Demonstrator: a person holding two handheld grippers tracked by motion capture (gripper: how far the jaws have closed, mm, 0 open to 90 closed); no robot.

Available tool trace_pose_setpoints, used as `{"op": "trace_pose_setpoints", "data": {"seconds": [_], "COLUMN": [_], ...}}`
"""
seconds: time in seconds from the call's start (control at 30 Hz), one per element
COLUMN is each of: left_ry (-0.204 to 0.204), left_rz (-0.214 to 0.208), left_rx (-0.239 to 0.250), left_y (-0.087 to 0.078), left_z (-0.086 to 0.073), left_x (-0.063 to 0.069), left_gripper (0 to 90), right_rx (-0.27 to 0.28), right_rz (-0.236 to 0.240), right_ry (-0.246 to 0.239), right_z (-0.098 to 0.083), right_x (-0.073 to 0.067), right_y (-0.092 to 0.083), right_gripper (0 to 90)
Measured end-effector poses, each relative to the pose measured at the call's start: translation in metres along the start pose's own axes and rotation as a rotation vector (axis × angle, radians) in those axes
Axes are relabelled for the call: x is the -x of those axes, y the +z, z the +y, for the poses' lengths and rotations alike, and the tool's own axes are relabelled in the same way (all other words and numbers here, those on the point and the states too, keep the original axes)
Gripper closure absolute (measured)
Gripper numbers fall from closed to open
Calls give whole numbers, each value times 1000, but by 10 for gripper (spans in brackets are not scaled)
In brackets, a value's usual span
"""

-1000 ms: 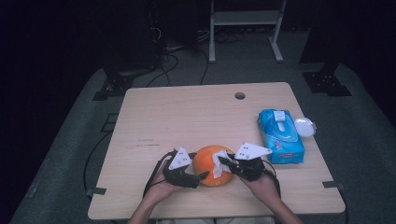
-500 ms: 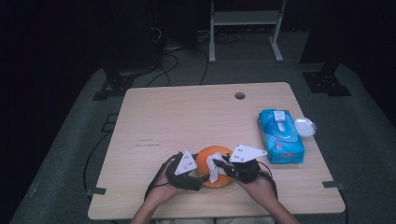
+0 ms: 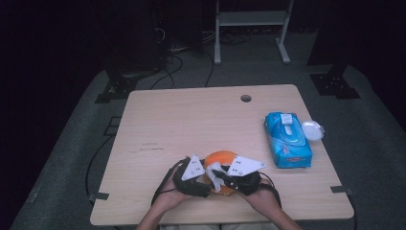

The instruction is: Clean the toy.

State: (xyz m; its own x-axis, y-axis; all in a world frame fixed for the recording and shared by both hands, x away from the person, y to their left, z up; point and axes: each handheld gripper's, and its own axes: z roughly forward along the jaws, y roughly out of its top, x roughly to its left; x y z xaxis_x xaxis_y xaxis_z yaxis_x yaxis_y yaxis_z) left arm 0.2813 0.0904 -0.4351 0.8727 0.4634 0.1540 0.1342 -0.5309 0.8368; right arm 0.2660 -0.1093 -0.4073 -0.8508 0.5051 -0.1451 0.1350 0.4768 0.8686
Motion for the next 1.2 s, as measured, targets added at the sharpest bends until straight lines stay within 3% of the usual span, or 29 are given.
{"op": "trace_pose_setpoints", "data": {"seconds": [0.1,0.17,0.23,0.3,0.37,0.4,0.43,0.5,0.53,0.63,0.77,0.8,0.9,0.93,0.97,1.03,1.1,1.17,1.2], "left_ry": [9,7,-8,-64,-115,-104,-65,-23,-23,4,4,9,39,56,56,67,29,-84,-84], "left_rz": [-2,-11,-18,-49,-54,-46,-32,-17,-17,-9,-18,-18,-24,-24,-24,-24,-39,-66,-66], "left_rx": [12,17,21,45,57,55,50,31,31,30,35,37,31,30,30,27,35,67,67], "left_y": [-1,-1,-1,-1,0,0,1,0,0,0,-1,-1,0,1,1,0,-1,-2,-2], "left_z": [-2,-3,-3,-2,-1,-1,0,1,1,-1,-3,-3,-1,0,0,-1,-2,-1,-1], "left_x": [-1,-1,-1,-4,-6,-5,-2,2,2,2,2,2,5,7,7,8,5,-1,-1], "left_gripper": [240,239,216,194,180,182,216,235,241,255,258,259,259,259,259,259,255,198,175], "right_rx": [3,3,-1,-4,0,5,15,6,0,3,-6,-8,-1,13,13,8,1,-5,-5], "right_rz": [-13,-61,-75,-82,-81,-70,-24,-18,-24,-25,-91,-100,-92,-58,-58,-30,-29,-33,-33], "right_ry": [14,53,65,91,75,62,52,13,1,21,70,106,113,89,89,34,39,47,47], "right_z": [0,-6,-9,-14,-14,-12,-7,-3,-2,-2,-11,-16,-15,-10,-10,-3,-3,-6,-6], "right_x": [8,24,29,34,30,25,15,7,5,11,31,39,37,28,28,16,18,23,23], "right_y": [-3,-11,-14,-17,-19,-19,-16,-10,-9,-9,-17,-19,-20,-18,-18,-12,-12,-13,-13], "right_gripper": [802,802,802,803,802,802,801,801,801,802,802,802,802,801,801,801,802,802,802]}}
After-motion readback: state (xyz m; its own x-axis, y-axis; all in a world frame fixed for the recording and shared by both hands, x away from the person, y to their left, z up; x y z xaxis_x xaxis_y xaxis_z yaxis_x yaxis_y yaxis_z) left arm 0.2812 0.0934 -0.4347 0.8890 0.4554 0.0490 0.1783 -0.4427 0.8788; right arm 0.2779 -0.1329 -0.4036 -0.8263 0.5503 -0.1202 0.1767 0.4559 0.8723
